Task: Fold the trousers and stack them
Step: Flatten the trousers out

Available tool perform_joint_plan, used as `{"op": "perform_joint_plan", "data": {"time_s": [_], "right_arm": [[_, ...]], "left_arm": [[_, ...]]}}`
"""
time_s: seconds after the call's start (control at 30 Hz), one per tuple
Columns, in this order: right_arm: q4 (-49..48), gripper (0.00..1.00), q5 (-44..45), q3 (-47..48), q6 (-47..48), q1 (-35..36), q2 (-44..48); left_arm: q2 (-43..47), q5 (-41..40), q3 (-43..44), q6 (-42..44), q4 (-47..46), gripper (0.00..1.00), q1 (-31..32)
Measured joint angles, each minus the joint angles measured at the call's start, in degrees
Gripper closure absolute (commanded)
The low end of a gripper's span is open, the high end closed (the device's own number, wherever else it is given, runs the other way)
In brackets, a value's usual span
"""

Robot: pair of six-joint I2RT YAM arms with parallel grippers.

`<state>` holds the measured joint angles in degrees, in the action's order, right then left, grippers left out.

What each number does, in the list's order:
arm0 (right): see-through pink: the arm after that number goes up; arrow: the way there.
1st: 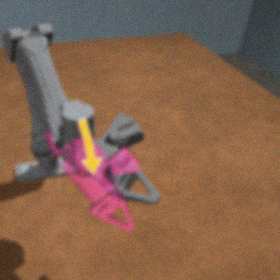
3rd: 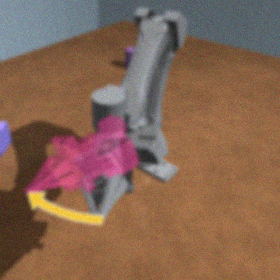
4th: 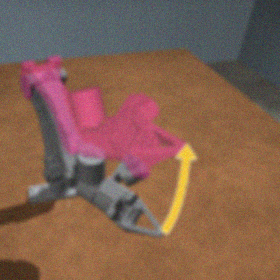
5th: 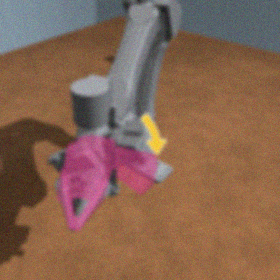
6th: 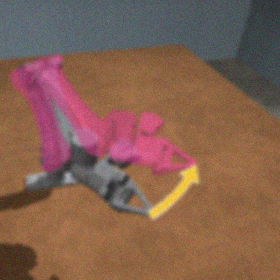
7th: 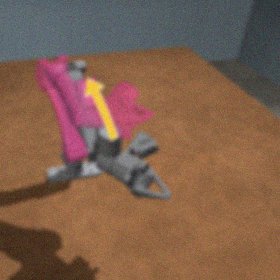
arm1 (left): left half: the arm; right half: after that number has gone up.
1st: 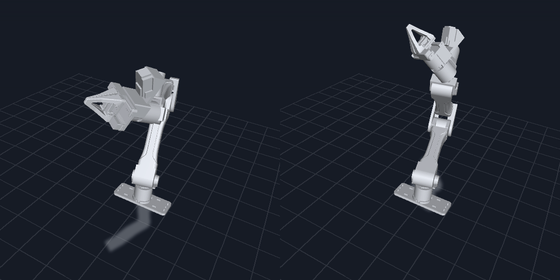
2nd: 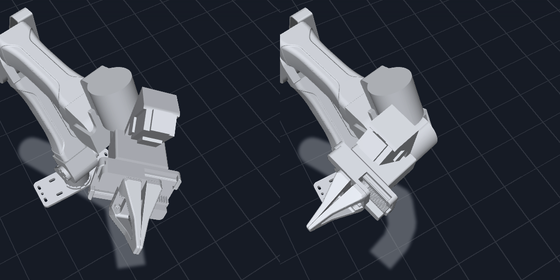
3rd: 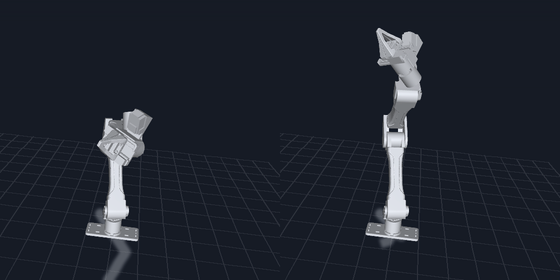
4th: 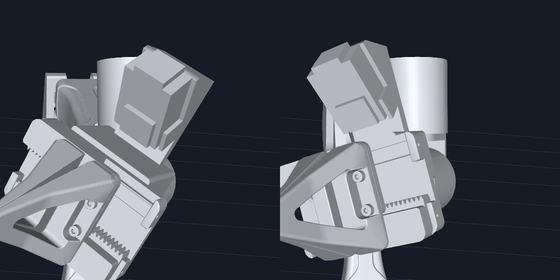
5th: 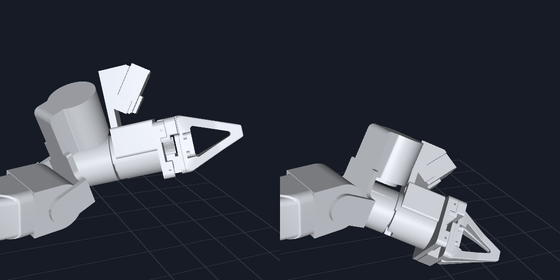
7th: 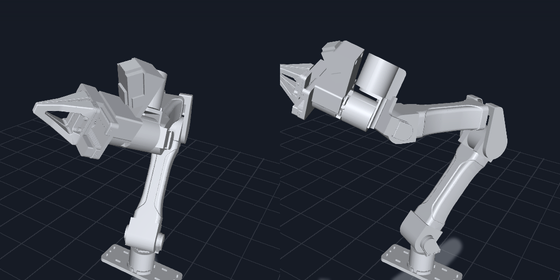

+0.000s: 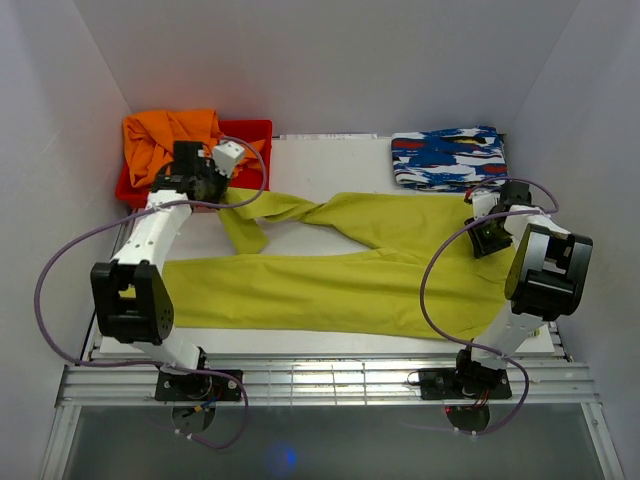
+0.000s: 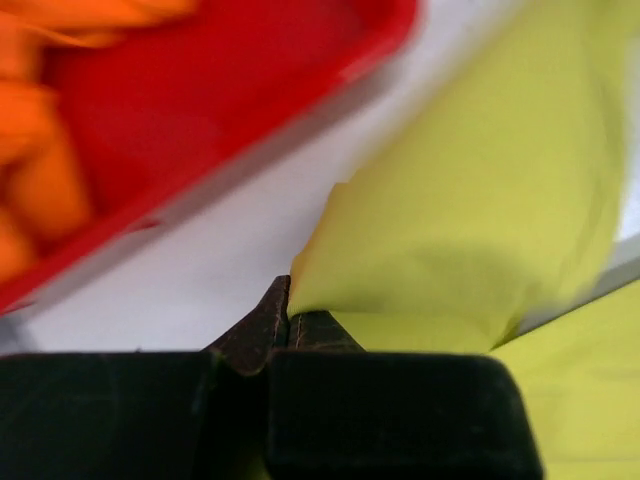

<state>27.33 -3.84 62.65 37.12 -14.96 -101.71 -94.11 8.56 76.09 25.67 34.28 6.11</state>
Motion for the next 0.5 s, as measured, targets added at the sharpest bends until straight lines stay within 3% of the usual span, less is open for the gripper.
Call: {"op": "perform_joint_plan", "data": {"time_s": [0.13,0.27,0.5], "right_arm": [[-1.7,0.57,1.0,-1.0,1.7,-1.6,0.6],[-2.5,0.58,0.9,-1.6,3.2,-2.7,0.9],[-4.5,0.62,-0.5,-4.5,6.5,-3.9,3.1]], "left_arm": [[9.5,-1.1,1.5,5.9,-0.4,1.0,-6.4],[16.3,-0.9,-2.3,12.1,0.0,1.0,-10.4],[16.9,3.8,-10.6,20.1,5.9,1.0,-15.6]]}}
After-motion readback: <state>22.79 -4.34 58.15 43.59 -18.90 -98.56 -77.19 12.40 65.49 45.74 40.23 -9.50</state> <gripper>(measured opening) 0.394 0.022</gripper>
